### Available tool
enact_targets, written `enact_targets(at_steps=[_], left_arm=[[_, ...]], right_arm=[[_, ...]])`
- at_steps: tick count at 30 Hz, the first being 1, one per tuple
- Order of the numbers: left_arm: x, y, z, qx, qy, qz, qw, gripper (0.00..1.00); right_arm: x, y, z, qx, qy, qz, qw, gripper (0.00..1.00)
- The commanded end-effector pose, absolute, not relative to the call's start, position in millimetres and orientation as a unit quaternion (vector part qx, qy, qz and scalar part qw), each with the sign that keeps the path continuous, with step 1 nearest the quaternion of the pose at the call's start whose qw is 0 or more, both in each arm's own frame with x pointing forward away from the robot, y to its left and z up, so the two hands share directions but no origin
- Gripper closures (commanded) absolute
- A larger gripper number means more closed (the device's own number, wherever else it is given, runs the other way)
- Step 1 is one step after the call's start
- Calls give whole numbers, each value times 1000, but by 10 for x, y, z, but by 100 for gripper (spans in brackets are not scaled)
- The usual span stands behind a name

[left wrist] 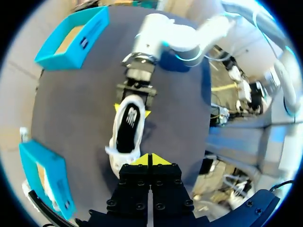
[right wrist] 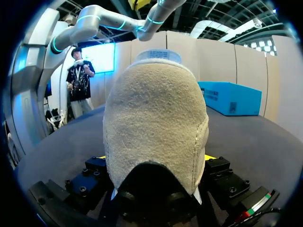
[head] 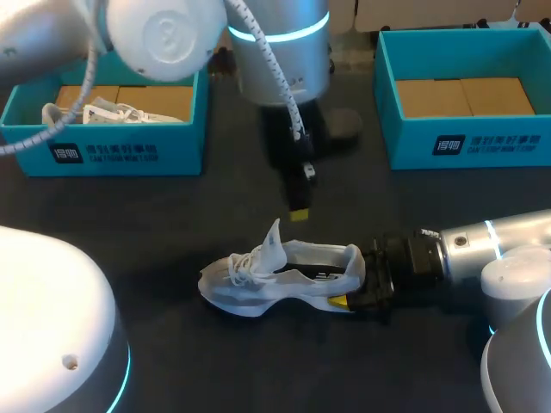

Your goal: Take the shoe out of the shoebox, open the shoe tongue, remove and reinsert the insole, then place the shoe into the shoebox

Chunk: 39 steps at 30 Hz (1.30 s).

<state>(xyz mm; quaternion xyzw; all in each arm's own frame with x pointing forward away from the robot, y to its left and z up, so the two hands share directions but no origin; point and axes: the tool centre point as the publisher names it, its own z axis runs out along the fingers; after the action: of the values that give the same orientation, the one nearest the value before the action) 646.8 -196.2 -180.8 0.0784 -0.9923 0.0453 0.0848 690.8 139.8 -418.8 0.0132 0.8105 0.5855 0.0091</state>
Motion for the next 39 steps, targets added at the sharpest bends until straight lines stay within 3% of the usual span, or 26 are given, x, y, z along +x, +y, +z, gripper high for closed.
enact_targets(at_steps=[1, 16, 20, 28, 39], left_arm=[[6474, -2067, -2045, 12, -993, 53, 106, 100], [6474, -2067, -2045, 12, -993, 53, 106, 100], [6492, -2374, -2271, 15, -996, 58, 63, 100], [6671, -2648, -2759, 26, -996, 21, 82, 100], [6704, -2542, -3166, 2, -996, 0, 94, 100]], right_arm=[[6905, 1404, -4179, 13, 812, 583, 9, 100], [6905, 1404, -4179, 13, 812, 583, 9, 100], [6905, 1404, -4179, 13, 812, 583, 9, 100], [6905, 1404, -4179, 13, 812, 583, 9, 100], [6905, 1404, -4179, 13, 812, 583, 9, 100]])
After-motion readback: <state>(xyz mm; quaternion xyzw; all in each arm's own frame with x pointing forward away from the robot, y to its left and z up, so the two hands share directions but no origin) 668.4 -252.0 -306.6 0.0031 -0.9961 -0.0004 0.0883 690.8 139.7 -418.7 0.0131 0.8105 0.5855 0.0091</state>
